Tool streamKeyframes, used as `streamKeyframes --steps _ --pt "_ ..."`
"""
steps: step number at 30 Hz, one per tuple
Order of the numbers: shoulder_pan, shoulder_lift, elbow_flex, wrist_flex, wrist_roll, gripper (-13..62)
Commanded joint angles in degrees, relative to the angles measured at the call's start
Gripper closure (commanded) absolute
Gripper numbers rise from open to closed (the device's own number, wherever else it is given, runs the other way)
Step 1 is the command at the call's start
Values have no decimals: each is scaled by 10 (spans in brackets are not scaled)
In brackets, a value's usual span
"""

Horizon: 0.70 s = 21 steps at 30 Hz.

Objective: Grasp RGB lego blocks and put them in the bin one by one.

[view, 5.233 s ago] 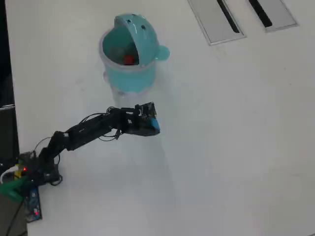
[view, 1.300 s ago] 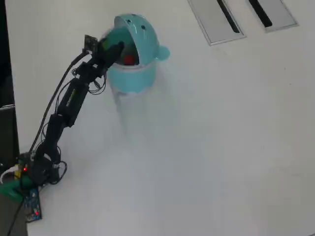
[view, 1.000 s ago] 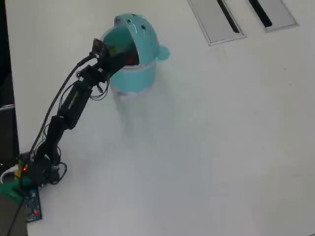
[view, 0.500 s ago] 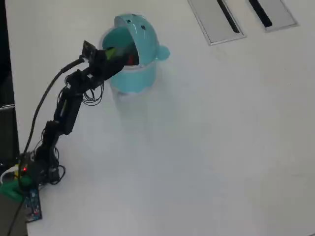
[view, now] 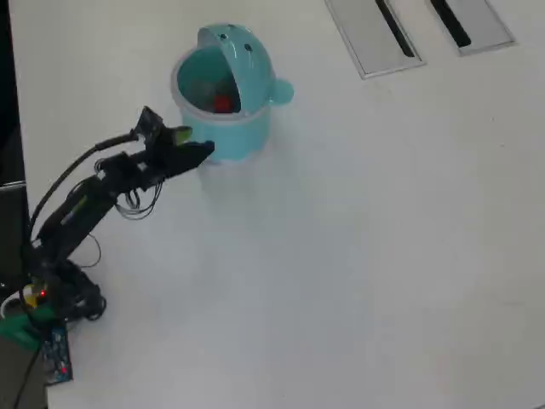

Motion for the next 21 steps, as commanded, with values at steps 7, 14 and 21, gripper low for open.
streamKeyframes --steps 7,14,21 --pt "24 111 140 -108 106 201" --pt "24 170 271 -179 160 192" --pt "24 234 425 -247 246 170"
